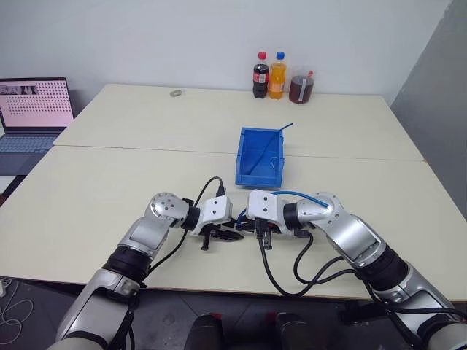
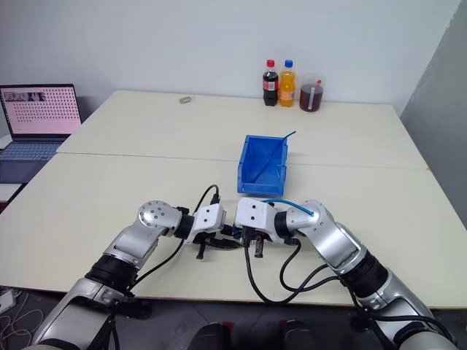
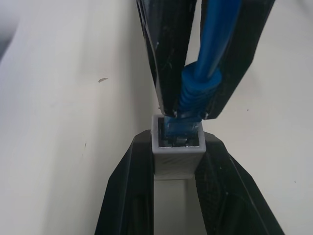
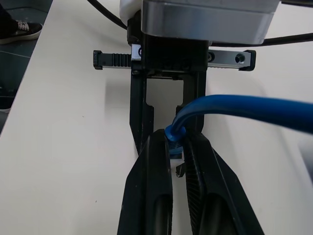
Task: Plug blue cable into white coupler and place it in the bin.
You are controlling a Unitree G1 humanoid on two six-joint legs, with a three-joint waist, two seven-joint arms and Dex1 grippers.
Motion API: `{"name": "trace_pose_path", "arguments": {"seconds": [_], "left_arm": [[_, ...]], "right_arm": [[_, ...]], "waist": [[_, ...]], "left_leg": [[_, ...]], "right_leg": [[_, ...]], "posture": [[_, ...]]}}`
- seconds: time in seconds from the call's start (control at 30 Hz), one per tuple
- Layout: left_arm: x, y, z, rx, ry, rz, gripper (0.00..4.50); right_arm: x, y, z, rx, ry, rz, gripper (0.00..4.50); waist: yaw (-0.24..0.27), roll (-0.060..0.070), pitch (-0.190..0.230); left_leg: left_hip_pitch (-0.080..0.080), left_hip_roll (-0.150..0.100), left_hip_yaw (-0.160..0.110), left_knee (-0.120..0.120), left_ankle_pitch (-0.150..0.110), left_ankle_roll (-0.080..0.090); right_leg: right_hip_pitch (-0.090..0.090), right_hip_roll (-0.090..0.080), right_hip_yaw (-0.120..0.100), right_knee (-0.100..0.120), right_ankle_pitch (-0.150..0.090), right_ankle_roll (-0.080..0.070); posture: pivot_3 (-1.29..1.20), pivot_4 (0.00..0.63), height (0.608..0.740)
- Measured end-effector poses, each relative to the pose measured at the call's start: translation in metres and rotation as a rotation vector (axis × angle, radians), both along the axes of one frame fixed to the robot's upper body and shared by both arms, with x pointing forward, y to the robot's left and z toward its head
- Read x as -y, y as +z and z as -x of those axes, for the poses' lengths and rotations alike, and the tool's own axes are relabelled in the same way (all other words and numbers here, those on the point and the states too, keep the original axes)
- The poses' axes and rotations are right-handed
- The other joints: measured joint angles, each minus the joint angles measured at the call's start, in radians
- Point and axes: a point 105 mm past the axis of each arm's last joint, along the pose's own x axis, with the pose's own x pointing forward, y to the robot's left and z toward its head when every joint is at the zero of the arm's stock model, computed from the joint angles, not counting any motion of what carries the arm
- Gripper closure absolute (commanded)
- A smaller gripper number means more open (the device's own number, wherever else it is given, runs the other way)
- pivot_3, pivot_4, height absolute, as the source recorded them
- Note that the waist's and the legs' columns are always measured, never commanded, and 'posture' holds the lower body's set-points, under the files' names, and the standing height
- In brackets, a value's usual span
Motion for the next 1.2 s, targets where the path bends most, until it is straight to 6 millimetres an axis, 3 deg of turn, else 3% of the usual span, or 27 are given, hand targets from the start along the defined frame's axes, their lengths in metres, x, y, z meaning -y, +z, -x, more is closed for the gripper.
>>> {"name": "trace_pose_path", "arguments": {"seconds": [0.27, 0.33, 0.63, 0.8, 0.9, 1.0, 1.13, 1.2], "left_arm": [[-0.002, -0.001, -0.001, 0.007, 0.016, 0.001, 3.71], [-0.002, -0.002, -0.001, 0.022, 0.022, 0.008, 3.0], [-0.021, -0.003, 0.006, -0.018, 0.154, 0.094, 1.04], [-0.019, 0.014, 0.008, 0.025, 0.164, 0.147, 0.05], [-0.023, 0.03, 0.0, 0.101, 0.231, 0.184, 0.0], [-0.032, 0.05, -0.011, 0.16, 0.351, 0.231, 0.0], [-0.033, 0.071, -0.018, 0.214, 0.446, 0.264, 0.0], [-0.032, 0.078, -0.025, 0.235, 0.508, 0.275, 0.0]], "right_arm": [[-0.002, 0.0, -0.003, -0.026, -0.017, -0.035, 4.42], [-0.001, 0.0, -0.004, -0.018, -0.023, -0.048, 4.42], [0.015, 0.009, -0.005, -0.009, -0.117, -0.094, 4.42], [0.013, 0.014, 0.0, -0.013, -0.113, -0.12, 4.42], [0.017, 0.03, -0.003, -0.009, -0.144, -0.18, 4.42], [0.031, 0.058, -0.014, -0.016, -0.228, -0.299, 4.42], [0.048, 0.104, -0.038, 0.021, -0.326, -0.457, 4.42], [0.051, 0.114, -0.059, 0.011, -0.379, -0.497, 4.42]], "waist": [[-0.001, 0.0, -0.004], [-0.001, 0.0, -0.003], [-0.001, -0.001, 0.001], [-0.001, -0.002, 0.007], [-0.001, -0.002, 0.009], [-0.001, -0.003, 0.013], [-0.002, -0.003, 0.014], [-0.003, -0.003, 0.015]], "left_leg": [[0.001, 0.0, 0.0, -0.001, 0.0, 0.0], [0.001, 0.0, 0.0, -0.001, 0.0, 0.0], [-0.002, 0.001, 0.0, -0.001, 0.0, 0.0], [-0.004, 0.001, 0.0, -0.002, 0.0, 0.0], [-0.004, 0.001, 0.0, -0.001, 0.0, 0.0], [-0.004, 0.001, -0.001, -0.001, 0.0, 0.0], [-0.004, 0.001, -0.001, -0.002, 0.0, 0.0], [-0.004, 0.001, -0.001, -0.002, 0.0, 0.0]], "right_leg": [[0.0, 0.0, 0.0, 0.0, 0.0, 0.0], [0.0, 0.0, 0.0, 0.0, 0.0, 0.0], [-0.003, 0.0, 0.0, 0.0, 0.0, -0.001], [-0.004, 0.0, 0.0, 0.0, 0.0, -0.001], [-0.004, 0.0, -0.001, 0.0, 0.0, -0.001], [-0.004, 0.0, -0.001, 0.0, 0.0, 0.0], [-0.004, 0.0, -0.001, 0.0, 0.0, 0.0], [-0.004, 0.0, -0.001, 0.0, 0.0, 0.0]], "posture": [[0.0, 0.15, 0.74], [0.0, 0.15, 0.74], [0.0, 0.15, 0.74], [0.0, 0.15, 0.74], [0.0, 0.15, 0.74], [0.0, 0.15, 0.74], [0.0, 0.15, 0.74], [0.0, 0.15, 0.74]]}}
